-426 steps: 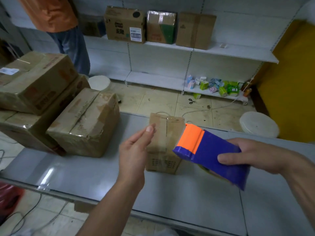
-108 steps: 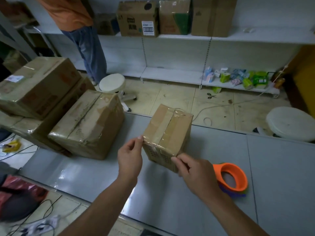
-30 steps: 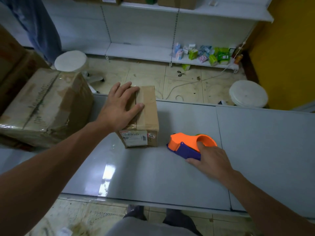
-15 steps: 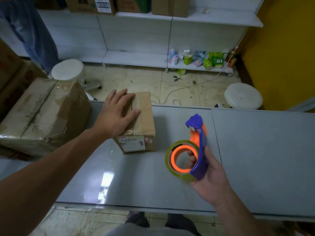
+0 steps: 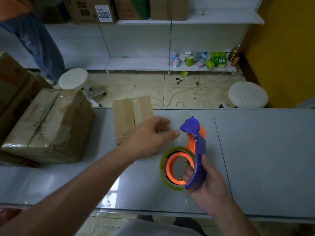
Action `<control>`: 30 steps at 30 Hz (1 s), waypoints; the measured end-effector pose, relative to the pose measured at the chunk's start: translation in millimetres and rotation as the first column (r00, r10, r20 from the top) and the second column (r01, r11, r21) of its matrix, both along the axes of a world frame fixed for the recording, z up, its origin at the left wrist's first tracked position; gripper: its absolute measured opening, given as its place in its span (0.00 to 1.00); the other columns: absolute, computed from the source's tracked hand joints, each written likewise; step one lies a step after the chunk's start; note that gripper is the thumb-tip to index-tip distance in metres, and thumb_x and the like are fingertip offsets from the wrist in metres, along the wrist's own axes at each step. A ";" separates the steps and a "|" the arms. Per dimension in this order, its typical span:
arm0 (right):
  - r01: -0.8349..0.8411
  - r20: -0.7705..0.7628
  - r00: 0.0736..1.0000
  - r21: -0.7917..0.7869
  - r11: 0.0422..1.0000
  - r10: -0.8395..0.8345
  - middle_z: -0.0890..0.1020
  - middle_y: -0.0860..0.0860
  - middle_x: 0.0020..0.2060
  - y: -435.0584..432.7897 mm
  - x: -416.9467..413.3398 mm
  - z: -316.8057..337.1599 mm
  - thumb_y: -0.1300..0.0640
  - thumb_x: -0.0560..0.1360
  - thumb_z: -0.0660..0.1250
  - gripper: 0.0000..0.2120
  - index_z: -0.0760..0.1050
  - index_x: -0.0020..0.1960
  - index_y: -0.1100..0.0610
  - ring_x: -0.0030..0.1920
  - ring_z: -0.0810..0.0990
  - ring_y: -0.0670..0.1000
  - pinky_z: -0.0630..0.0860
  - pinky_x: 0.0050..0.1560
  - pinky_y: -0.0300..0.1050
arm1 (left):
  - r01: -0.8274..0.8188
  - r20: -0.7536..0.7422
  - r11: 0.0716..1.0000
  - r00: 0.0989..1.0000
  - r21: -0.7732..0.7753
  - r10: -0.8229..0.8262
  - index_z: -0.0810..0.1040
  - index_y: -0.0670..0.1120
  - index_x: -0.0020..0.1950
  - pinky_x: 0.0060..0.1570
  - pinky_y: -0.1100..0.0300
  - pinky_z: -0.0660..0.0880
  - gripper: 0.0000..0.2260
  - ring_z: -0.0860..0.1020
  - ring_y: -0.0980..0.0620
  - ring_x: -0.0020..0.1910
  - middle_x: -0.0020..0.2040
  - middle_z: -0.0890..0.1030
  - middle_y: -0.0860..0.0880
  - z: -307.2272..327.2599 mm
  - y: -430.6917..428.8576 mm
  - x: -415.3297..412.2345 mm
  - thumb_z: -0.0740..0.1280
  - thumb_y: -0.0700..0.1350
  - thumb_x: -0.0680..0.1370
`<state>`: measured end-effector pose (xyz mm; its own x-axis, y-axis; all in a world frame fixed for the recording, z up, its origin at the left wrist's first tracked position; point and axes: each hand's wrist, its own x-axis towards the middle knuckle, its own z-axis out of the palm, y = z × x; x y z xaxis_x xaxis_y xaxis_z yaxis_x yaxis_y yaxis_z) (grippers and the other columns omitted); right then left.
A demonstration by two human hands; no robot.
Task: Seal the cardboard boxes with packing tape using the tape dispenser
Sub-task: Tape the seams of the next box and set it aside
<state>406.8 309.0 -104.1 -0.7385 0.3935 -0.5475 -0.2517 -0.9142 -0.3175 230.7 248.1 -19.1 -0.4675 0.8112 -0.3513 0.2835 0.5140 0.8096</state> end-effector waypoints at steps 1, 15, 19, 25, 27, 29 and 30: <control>-0.006 0.012 1.000 0.010 1.000 0.006 0.79 0.54 0.33 0.3 0.9 0.4 0.50 0.37 0.87 0.31 0.85 0.38 0.56 0.32 0.78 0.51 0.76 0.40 0.45 | -0.015 0.017 1.000 1.000 0.003 0.015 0.74 0.51 0.67 0.54 0.63 0.77 0.23 0.78 0.60 0.56 0.53 0.79 0.59 -6.1 0.6 6.6 0.72 0.56 0.74; -0.173 -0.037 0.981 0.249 0.953 0.188 0.78 0.56 0.28 3.7 4.0 12.5 0.44 0.47 0.85 0.27 0.84 0.39 0.58 0.28 0.77 0.52 0.76 0.32 0.45 | 0.034 0.053 0.999 0.998 -0.027 -0.033 0.82 0.56 0.52 0.58 0.48 0.77 0.17 0.83 0.55 0.49 0.47 0.85 0.56 5.8 11.5 34.6 0.67 0.61 0.67; -0.184 -0.025 0.980 0.269 0.945 0.198 0.79 0.56 0.30 7.4 6.5 9.5 0.44 0.47 0.85 0.28 0.83 0.40 0.58 0.30 0.77 0.52 0.77 0.33 0.45 | -0.040 0.097 0.999 0.994 -0.005 0.040 0.83 0.54 0.50 0.57 0.47 0.78 0.10 0.83 0.52 0.48 0.45 0.85 0.54 4.2 15.1 38.5 0.69 0.55 0.71; -0.266 0.025 0.961 0.339 0.902 0.274 0.80 0.59 0.32 9.2 8.5 11.9 0.43 0.47 0.85 0.33 0.82 0.44 0.62 0.31 0.79 0.54 0.77 0.33 0.45 | -0.168 0.020 0.986 0.986 -0.014 0.168 0.82 0.48 0.40 0.48 0.48 0.80 0.05 0.83 0.50 0.39 0.37 0.85 0.49 -6.6 21.6 36.4 0.68 0.43 0.75; -0.266 0.035 0.962 0.342 0.901 0.271 0.80 0.60 0.33 9.9 9.3 11.5 0.43 0.47 0.85 0.36 0.81 0.46 0.63 0.31 0.80 0.54 0.78 0.33 0.45 | -0.206 0.090 0.978 0.975 0.007 0.205 0.83 0.46 0.40 0.45 0.52 0.80 0.07 0.83 0.51 0.38 0.38 0.85 0.48 -6.8 20.7 37.1 0.68 0.38 0.76; -0.261 0.045 0.964 0.357 0.897 0.263 0.81 0.60 0.32 11.7 9.7 12.1 0.43 0.46 0.85 0.35 0.81 0.45 0.63 0.30 0.80 0.54 0.78 0.32 0.45 | -0.255 0.177 0.967 0.953 0.030 0.245 0.84 0.42 0.42 0.41 0.55 0.80 0.08 0.83 0.49 0.36 0.38 0.85 0.44 -7.8 20.4 36.8 0.66 0.33 0.75; -0.266 0.051 0.963 0.370 0.890 0.266 0.81 0.60 0.32 12.9 9.9 12.8 0.43 0.46 0.85 0.35 0.81 0.44 0.63 0.30 0.80 0.55 0.78 0.31 0.45 | -0.287 0.215 0.957 0.937 0.035 0.274 0.83 0.39 0.43 0.37 0.57 0.79 0.08 0.81 0.50 0.34 0.37 0.84 0.43 -8.9 20.6 35.8 0.65 0.31 0.75</control>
<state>416.6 321.9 -91.3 -0.8444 0.3563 -0.4001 -0.0160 -0.7632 -0.6459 266.5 268.7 -27.9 -0.6023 0.6817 -0.4153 -0.0411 0.4931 0.8690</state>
